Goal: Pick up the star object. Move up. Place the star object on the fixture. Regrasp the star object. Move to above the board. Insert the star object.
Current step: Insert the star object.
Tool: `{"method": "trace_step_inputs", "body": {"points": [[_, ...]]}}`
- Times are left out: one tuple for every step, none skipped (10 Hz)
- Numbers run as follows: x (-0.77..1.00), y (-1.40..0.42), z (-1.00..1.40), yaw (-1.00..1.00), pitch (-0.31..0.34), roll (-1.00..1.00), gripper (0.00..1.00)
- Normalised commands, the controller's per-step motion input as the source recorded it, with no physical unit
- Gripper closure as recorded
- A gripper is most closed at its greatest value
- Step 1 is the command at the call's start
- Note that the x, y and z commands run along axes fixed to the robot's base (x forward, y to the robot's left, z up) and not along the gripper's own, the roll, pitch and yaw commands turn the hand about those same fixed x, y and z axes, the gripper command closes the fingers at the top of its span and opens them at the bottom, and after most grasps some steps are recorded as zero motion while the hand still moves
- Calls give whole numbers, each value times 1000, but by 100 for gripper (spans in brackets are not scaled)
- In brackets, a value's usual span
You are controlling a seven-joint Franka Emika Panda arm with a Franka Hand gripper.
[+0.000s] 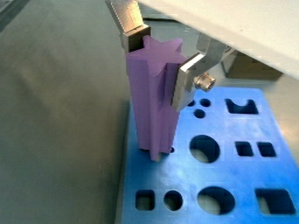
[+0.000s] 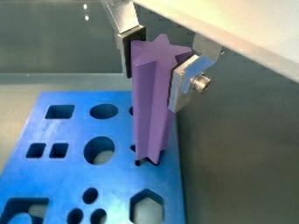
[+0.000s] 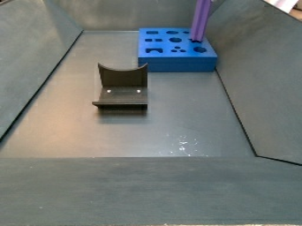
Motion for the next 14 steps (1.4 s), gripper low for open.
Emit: {"method": "trace_step_inputs", "body": {"points": [[-37, -126, -180, 471, 0, 216, 100], [0, -54, -254, 289, 0, 113, 100], [0, -23, -326, 209, 0, 74, 100], [234, 0, -386, 89, 69, 34, 100], [354, 0, -437, 0, 96, 0, 100], [283, 0, -449, 0, 80, 0, 100], [340, 0, -480, 0, 91, -21, 100], [234, 37, -494, 0, 71, -11, 100], [160, 109, -540, 34, 93, 0, 100], [63, 103, -551, 129, 110, 67, 100], [0, 109, -509, 211, 103, 109, 100], [-69, 103, -466, 263, 71, 110, 100], [-69, 29, -486, 277, 60, 106, 100], [0, 0, -531, 237, 83, 110, 100]]}}
